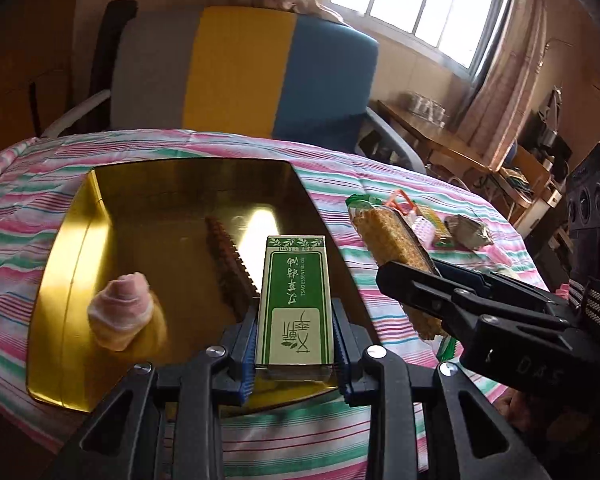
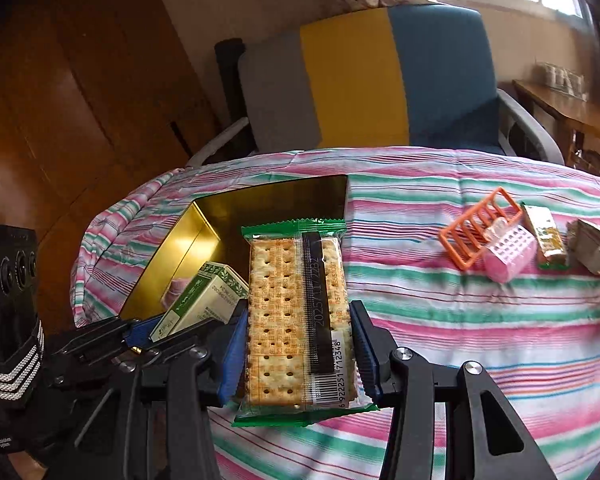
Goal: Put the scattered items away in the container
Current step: 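Carry the green tea box in the left tool while the right tool carries the cracker pack into the tray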
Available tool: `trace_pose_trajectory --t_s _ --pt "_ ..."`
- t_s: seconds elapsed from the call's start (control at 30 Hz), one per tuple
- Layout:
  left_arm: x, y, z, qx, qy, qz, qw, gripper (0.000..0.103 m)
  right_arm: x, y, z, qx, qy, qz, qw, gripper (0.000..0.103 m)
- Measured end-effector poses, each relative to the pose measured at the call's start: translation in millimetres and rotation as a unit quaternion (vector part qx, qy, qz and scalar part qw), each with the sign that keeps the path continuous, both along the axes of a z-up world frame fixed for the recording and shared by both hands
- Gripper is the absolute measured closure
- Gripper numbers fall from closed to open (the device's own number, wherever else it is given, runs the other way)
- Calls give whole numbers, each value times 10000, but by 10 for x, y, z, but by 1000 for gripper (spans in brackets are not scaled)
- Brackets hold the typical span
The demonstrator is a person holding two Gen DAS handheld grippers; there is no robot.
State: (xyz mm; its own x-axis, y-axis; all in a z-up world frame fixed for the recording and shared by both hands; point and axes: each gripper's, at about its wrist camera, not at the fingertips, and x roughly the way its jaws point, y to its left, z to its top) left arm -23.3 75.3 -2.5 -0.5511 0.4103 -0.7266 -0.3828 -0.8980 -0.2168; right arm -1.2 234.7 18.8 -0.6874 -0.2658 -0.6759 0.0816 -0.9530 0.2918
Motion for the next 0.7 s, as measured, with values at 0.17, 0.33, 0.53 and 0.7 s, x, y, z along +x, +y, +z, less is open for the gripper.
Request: trace_pose_trajectory --t_s 0.17,0.33,0.53,0.7 --pt "-265 -199 -205 -232 -223 252 9992 72 -407 -342 -195 115 -359 328 9988 55" --pt "-374 -263 -386 -332 -436 313 9980 72 -650 -475 -449 196 -810 357 9959 55" --pt "-437 -308 -562 -432 -594 369 9966 72 -705 -475 -603 215 -1044 330 9938 53" --pt "-406 -342 -562 -392 -540 467 9967 69 -709 -465 -617 279 -952 293 9946 41"
